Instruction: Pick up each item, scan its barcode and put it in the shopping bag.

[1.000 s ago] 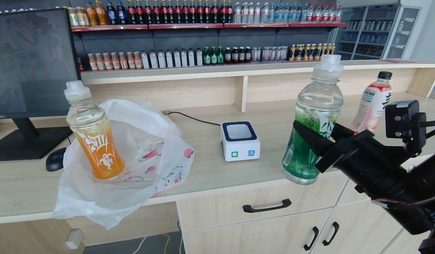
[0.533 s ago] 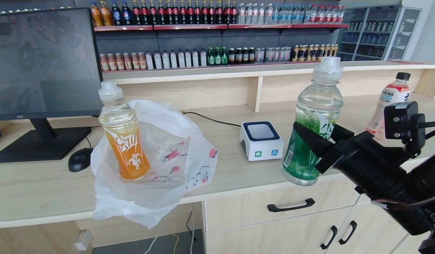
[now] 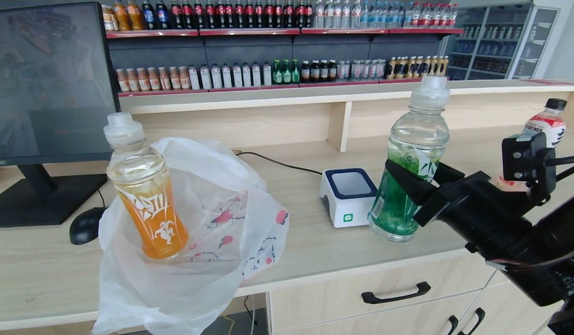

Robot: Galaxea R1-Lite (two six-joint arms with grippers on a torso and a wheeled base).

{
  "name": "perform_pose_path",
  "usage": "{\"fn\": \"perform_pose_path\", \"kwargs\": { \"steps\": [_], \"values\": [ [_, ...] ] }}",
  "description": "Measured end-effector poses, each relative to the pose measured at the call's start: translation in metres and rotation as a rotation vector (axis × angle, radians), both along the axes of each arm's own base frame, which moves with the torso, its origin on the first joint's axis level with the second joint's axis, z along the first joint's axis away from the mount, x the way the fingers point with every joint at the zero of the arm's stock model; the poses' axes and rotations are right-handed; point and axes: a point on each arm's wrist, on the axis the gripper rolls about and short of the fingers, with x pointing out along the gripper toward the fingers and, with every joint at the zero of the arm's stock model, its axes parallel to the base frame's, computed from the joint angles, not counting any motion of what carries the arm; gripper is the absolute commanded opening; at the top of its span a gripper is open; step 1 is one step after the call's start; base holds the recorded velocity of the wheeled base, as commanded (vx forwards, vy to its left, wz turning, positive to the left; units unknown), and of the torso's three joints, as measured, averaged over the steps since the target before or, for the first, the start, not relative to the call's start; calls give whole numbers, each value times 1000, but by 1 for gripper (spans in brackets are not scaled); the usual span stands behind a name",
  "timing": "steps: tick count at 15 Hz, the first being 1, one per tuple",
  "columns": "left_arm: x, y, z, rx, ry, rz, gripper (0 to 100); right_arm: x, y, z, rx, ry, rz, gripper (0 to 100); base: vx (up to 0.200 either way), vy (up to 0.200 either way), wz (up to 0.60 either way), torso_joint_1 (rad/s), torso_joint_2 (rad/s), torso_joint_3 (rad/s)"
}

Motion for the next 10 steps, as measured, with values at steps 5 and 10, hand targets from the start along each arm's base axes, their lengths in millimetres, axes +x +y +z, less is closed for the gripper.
{"fn": "perform_pose_path", "kwargs": {
  "steps": [5,10],
  "values": [
    [0,0,0,0,-1,0,100,4,-3,16,4,-82,10,0,0,0,0,0,0,0],
    [0,0,0,-1,-1,0,100,14,-15,47,-169,-342,2,0,0,0,0,0,0,0]
  ]
}}
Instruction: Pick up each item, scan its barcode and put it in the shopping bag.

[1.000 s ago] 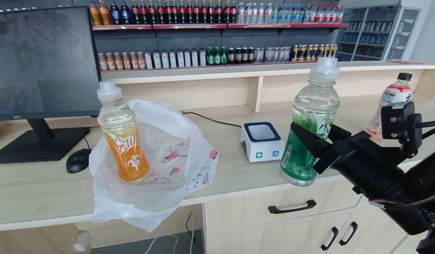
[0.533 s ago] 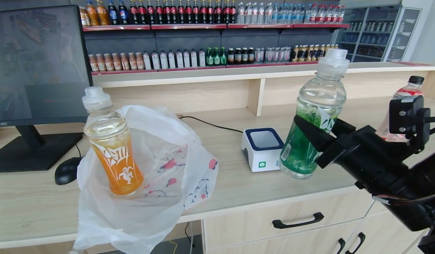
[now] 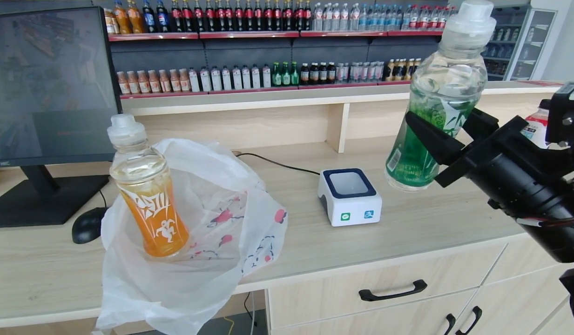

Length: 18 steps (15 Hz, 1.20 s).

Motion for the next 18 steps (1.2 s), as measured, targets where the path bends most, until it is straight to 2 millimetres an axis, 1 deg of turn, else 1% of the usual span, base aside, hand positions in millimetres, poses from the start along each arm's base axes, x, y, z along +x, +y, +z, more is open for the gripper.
{"fn": "perform_pose_path", "kwargs": {
  "steps": [2,3,4,5,6,8,11,14,16,18],
  "values": [
    [0,0,0,-1,0,0,100,3,4,8,-100,-116,-38,0,0,0,0,0,0,0],
    [0,0,0,-1,0,0,100,7,9,15,-131,-180,-55,0,0,0,0,0,0,0],
    [0,0,0,-1,0,0,100,11,15,26,-173,-277,-78,0,0,0,0,0,0,0],
    [0,0,0,-1,0,0,100,14,23,28,-239,-361,-74,0,0,0,0,0,0,0],
    [0,0,0,-1,0,0,100,18,31,24,-328,-435,-70,0,0,0,0,0,0,0],
    [0,0,0,-2,0,0,100,27,41,6,-490,-536,-55,0,0,0,0,0,0,0],
    [0,0,0,-2,0,-1,100,34,53,-22,-612,-586,27,0,0,0,0,0,0,0],
    [0,0,0,-2,0,-1,100,44,48,-41,-720,-664,65,0,0,0,0,0,0,0],
    [0,0,0,-1,0,0,100,50,38,-53,-777,-666,64,0,0,0,0,0,0,0],
    [0,0,0,-2,0,-1,100,54,31,-60,-806,-665,64,0,0,0,0,0,0,0]
  ]
}}
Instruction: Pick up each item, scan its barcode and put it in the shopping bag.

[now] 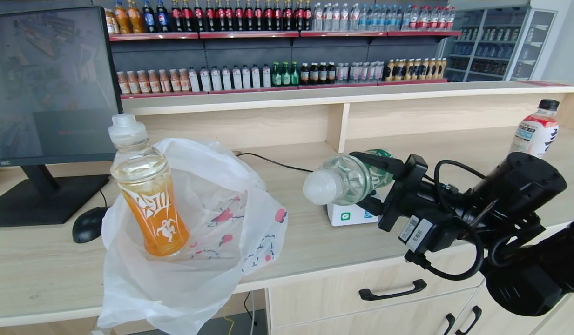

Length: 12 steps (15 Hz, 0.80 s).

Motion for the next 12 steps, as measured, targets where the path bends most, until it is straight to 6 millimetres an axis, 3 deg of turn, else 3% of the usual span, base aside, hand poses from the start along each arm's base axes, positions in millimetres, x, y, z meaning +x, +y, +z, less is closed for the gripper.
{"fn": "perform_pose_path", "kwargs": {
  "steps": [12],
  "values": [
    [0,0,0,0,0,0,100,5,5,-8,-43,-55,10,0,0,0,0,0,0,0]
  ]
}}
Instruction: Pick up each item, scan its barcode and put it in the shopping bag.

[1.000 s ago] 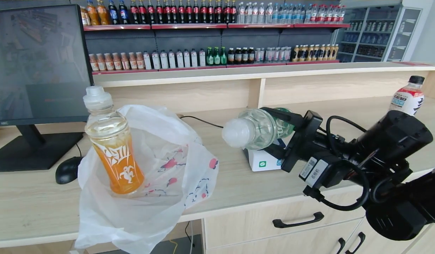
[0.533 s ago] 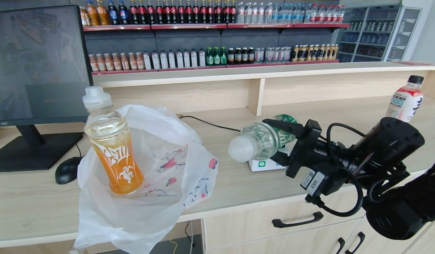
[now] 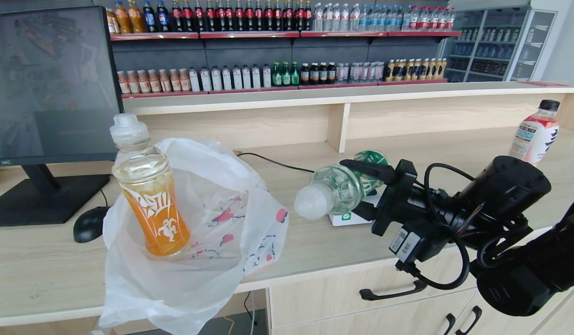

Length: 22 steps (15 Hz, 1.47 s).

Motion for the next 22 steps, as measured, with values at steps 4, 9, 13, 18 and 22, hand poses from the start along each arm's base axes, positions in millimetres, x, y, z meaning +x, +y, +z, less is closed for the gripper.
{"fn": "perform_pose_path", "kwargs": {
  "steps": [4,9,13,18,22],
  "values": [
    [0,0,0,0,0,0,100,0,3,0,0,1,9,0,0,0,0,0,0,0],
    [0,0,0,0,0,0,100,-2,7,-1,1,4,21,0,0,0,0,0,0,0],
    [0,0,0,0,0,0,100,-1,9,-3,2,20,27,0,0,0,0,0,0,0],
    [0,0,0,0,0,0,100,-10,33,10,52,45,124,0,0,0,0,0,0,0],
    [0,0,0,0,0,0,100,-27,56,40,166,113,233,0,0,0,0,0,0,0]
  ]
}}
